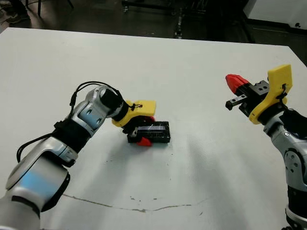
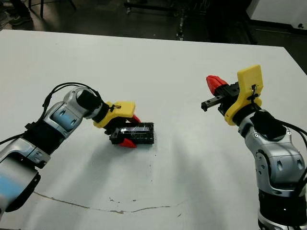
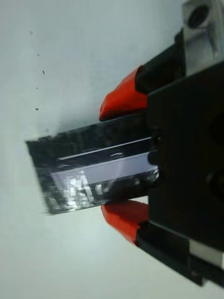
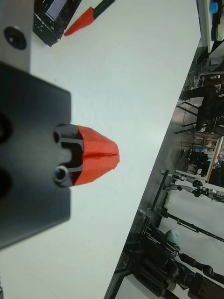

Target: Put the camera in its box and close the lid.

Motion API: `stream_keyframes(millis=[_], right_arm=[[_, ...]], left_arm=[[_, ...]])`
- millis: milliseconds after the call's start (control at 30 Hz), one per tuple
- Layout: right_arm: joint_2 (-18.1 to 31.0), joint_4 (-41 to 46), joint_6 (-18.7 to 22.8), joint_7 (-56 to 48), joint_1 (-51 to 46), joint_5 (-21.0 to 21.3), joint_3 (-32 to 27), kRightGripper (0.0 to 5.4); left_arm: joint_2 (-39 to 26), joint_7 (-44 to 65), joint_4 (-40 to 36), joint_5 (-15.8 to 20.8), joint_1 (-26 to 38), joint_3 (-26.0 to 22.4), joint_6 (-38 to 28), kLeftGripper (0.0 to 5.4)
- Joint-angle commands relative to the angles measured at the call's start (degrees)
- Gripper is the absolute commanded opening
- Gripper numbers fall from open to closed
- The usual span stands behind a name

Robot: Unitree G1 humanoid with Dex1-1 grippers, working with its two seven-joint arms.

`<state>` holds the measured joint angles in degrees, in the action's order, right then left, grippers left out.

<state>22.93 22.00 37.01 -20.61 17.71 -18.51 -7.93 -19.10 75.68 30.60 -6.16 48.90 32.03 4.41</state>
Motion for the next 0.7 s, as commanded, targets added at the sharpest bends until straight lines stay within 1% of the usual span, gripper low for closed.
stream_keyframes(millis=[33,167,233,333,433,533,633,700], right_arm=[[0.96,0.0,0.32,-0.06,-0.29,-0.14,-0.57,0.0],[1.04,0.0,0.2,-0.2,-0.2,-0.1,-0.42,0.0],[0.84,0.02,0.5,-0.11,-0.13,-0.42,-0.58,0.0],[0.77,0.01,0.53,0.0,-0.13,-0.5,-0.59,0.0],[0.89,0.01,0.48,0.02,-0.16,-0.36,-0.47,0.0],[0.98,-0.07,0.18,-0.18,-0.24,-0.3,-0.4,0.0],[0.94,-0.24,0.12,-0.17,-0.27,-0.29,-0.42,0.0],[0.93,-0.53,-0.37,-0.49,-0.28,-0.38,-0.44,0.0]], left_arm=[[-0.27,-3.09,1.79,-3.59,-4.77,2.06,-3.35,4.88],[-0.93,-3.74,2.12,-3.69,-5.1,2.0,-4.75,5.39],[-1.07,-3.36,2.33,-2.84,-5.38,1.48,-4.68,5.39],[-1.03,-2.2,2.77,-1.52,-5.52,0.57,-2.84,5.39],[-1.84,-1.71,1.79,-0.25,-5.85,-0.76,-2.96,5.39],[-2.83,-1.14,-0.97,2.82,-6.35,-3.75,-0.75,5.39],[-4.38,0.94,-4.44,6.48,-5.83,-7.06,3.12,5.39],[-5.51,2.03,-6.76,8.11,-5.62,-8.86,4.37,5.39]])
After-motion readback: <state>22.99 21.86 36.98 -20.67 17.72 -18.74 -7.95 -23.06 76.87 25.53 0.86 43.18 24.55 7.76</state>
